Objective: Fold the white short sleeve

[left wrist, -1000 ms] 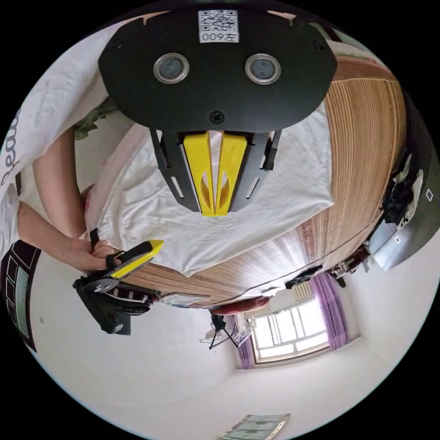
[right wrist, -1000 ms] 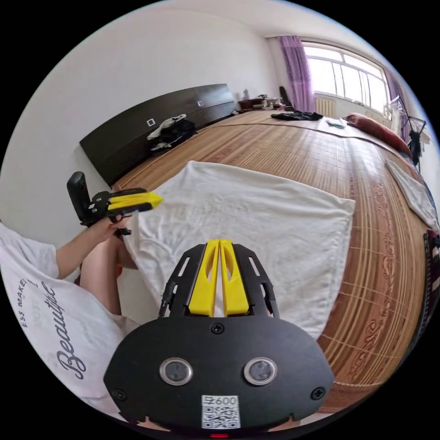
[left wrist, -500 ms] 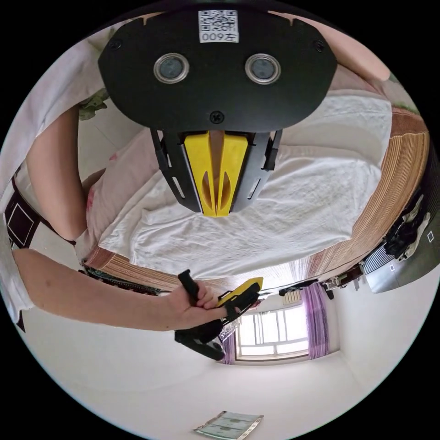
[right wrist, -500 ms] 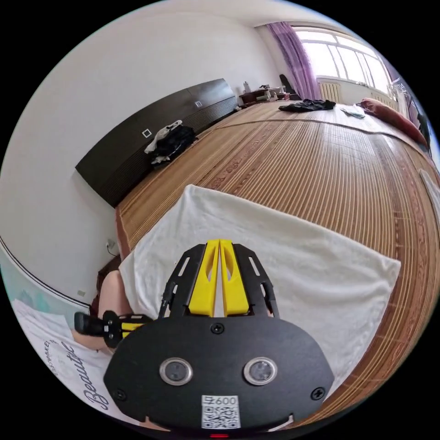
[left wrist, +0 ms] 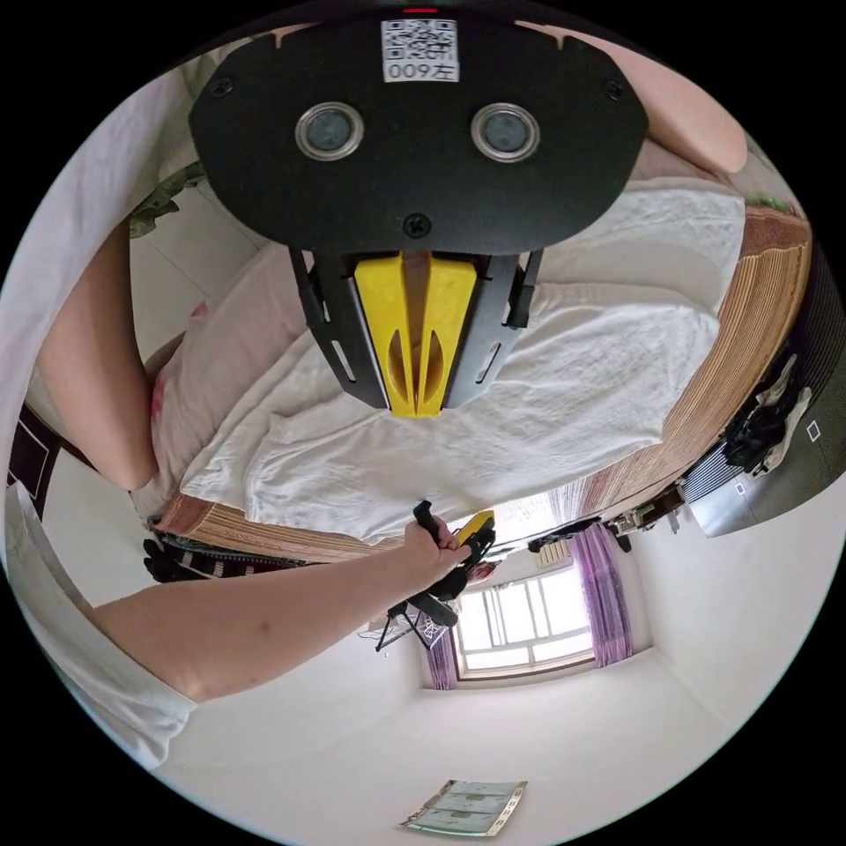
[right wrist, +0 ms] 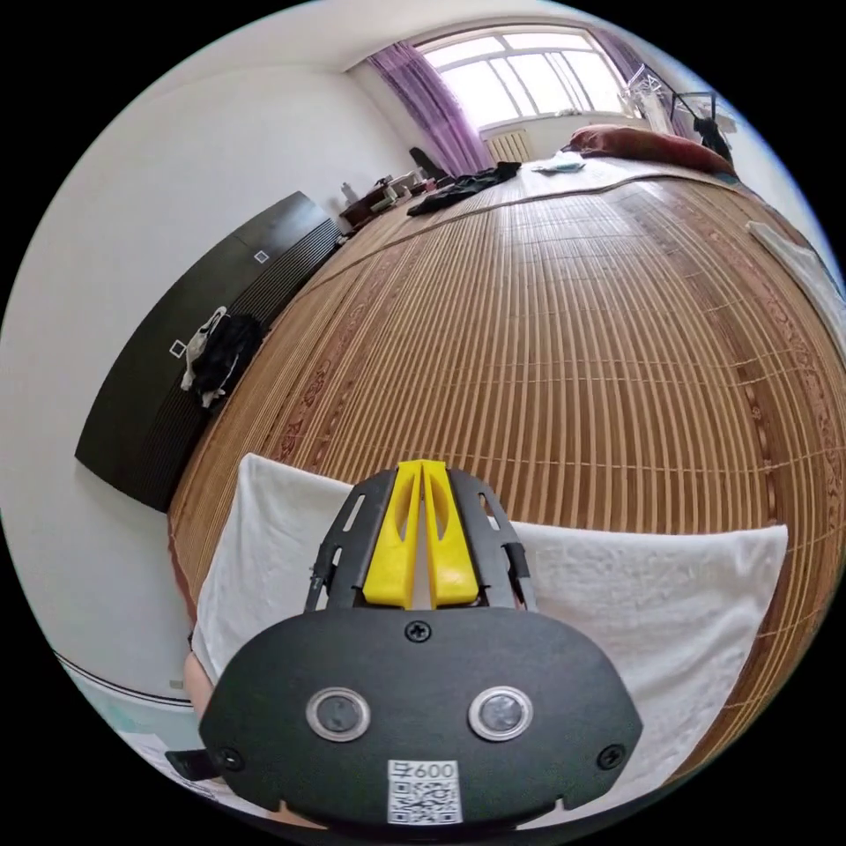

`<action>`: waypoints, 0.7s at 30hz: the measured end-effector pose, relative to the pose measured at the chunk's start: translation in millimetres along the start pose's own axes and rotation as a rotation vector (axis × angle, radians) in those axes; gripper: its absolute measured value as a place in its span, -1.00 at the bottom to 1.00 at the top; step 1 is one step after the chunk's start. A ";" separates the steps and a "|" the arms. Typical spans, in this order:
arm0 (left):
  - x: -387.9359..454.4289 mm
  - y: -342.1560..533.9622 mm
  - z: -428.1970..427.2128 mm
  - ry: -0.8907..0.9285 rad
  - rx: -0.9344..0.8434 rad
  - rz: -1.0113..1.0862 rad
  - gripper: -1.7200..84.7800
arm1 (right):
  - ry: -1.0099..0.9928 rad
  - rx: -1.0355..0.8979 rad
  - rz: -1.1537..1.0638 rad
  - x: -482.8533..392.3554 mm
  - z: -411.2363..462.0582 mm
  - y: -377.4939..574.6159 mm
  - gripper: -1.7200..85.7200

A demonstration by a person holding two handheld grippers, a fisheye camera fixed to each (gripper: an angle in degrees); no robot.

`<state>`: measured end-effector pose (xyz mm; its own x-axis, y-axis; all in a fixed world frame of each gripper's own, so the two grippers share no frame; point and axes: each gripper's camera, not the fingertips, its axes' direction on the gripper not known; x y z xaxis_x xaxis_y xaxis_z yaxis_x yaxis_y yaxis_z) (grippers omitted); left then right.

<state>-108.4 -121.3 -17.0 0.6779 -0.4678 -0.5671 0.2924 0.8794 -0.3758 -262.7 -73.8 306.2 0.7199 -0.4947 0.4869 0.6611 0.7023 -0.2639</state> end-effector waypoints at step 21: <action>-568.2 -52.2 69.4 0.422 -0.231 -1.018 -0.95 | -0.130 -0.276 -0.628 -333.5 139.0 -106.8 -0.98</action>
<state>-462.0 104.7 375.6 -0.1008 -0.9893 -0.1053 0.4178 0.0540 -0.9069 -602.8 87.3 287.7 0.1642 -0.6870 0.7078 0.9858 0.1394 -0.0935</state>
